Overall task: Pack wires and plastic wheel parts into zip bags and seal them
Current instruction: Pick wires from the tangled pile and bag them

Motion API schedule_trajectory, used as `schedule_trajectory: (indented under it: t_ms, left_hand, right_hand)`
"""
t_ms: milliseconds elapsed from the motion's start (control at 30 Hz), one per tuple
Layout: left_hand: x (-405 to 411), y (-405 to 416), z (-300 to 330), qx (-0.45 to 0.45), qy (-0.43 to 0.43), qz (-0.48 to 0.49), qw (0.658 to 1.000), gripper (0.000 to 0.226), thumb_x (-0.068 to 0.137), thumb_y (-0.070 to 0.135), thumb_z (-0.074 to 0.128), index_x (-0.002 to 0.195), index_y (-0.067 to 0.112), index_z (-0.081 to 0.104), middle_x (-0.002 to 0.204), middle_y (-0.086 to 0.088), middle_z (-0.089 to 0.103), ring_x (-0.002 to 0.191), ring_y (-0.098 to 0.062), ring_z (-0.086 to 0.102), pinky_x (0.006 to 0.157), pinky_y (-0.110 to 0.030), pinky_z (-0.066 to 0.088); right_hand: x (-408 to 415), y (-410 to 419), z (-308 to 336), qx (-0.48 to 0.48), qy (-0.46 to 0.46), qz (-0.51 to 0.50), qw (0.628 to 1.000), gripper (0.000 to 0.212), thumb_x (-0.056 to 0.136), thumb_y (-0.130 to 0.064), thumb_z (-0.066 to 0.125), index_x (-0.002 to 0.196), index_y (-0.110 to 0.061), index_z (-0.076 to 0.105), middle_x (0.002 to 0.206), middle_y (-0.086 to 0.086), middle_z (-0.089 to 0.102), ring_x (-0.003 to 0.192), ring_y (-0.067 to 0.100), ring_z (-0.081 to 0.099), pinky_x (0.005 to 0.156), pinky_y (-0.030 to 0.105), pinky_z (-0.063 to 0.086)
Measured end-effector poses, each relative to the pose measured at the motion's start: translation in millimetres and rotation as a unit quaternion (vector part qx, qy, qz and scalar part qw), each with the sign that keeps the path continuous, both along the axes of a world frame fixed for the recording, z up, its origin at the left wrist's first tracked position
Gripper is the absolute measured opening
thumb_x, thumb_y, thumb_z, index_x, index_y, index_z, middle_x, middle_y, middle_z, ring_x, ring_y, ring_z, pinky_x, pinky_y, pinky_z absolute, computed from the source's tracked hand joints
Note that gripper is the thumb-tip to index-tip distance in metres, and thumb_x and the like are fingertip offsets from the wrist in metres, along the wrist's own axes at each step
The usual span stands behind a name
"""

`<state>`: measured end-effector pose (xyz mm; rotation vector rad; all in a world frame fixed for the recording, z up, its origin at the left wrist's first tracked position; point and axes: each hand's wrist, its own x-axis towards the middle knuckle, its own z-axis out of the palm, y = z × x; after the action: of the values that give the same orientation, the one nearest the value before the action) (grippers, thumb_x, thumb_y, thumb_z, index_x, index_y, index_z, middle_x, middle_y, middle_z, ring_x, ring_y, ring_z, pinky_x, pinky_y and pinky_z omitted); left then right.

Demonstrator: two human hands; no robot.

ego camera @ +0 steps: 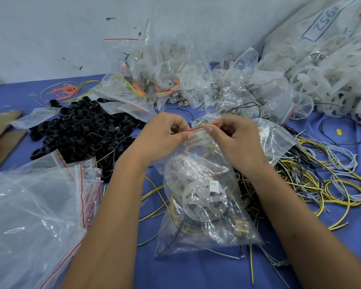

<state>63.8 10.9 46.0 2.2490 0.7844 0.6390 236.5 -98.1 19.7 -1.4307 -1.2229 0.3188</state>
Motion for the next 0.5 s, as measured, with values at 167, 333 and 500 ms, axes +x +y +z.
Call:
schedule_trajectory:
  t_ms: [167, 333, 500]
  left_hand:
    - [-6.9, 3.1, 0.2, -0.023, -0.001, 0.007, 1.000, 0.010, 0.089, 0.017, 0.080, 0.079, 0.018, 0.075, 0.076, -0.002, 0.075, 0.068, -0.010, 0.063, 0.071, -0.032, 0.053]
    - [-9.5, 3.9, -1.7, -0.010, 0.016, 0.006, 1.000, 0.011, 0.089, 0.013, 0.078, 0.079, 0.016, 0.074, 0.078, -0.003, 0.074, 0.076, -0.023, 0.068, 0.077, -0.040, 0.054]
    - [-9.1, 6.1, -2.0, -0.012, 0.020, -0.006, 1.000, 0.017, 0.088, 0.016, 0.081, 0.076, 0.025, 0.073, 0.074, 0.004, 0.074, 0.071, -0.012, 0.068, 0.069, -0.029, 0.053]
  right_hand:
    - [1.8, 0.2, 0.0, 0.001, -0.003, -0.014, 1.000, 0.023, 0.092, -0.019, 0.074, 0.074, -0.005, 0.071, 0.058, 0.002, 0.055, 0.053, 0.007, 0.041, 0.052, 0.017, 0.033]
    - [0.8, 1.1, -1.1, -0.006, -0.050, -0.013, 0.999, 0.017, 0.091, -0.018, 0.075, 0.076, -0.010, 0.073, 0.059, -0.005, 0.058, 0.051, 0.004, 0.045, 0.052, 0.017, 0.036]
    - [-2.4, 2.5, 2.6, -0.036, -0.236, 0.019, 0.971, 0.009, 0.088, -0.020, 0.079, 0.093, -0.013, 0.079, 0.082, -0.005, 0.068, 0.079, 0.012, 0.058, 0.076, 0.028, 0.046]
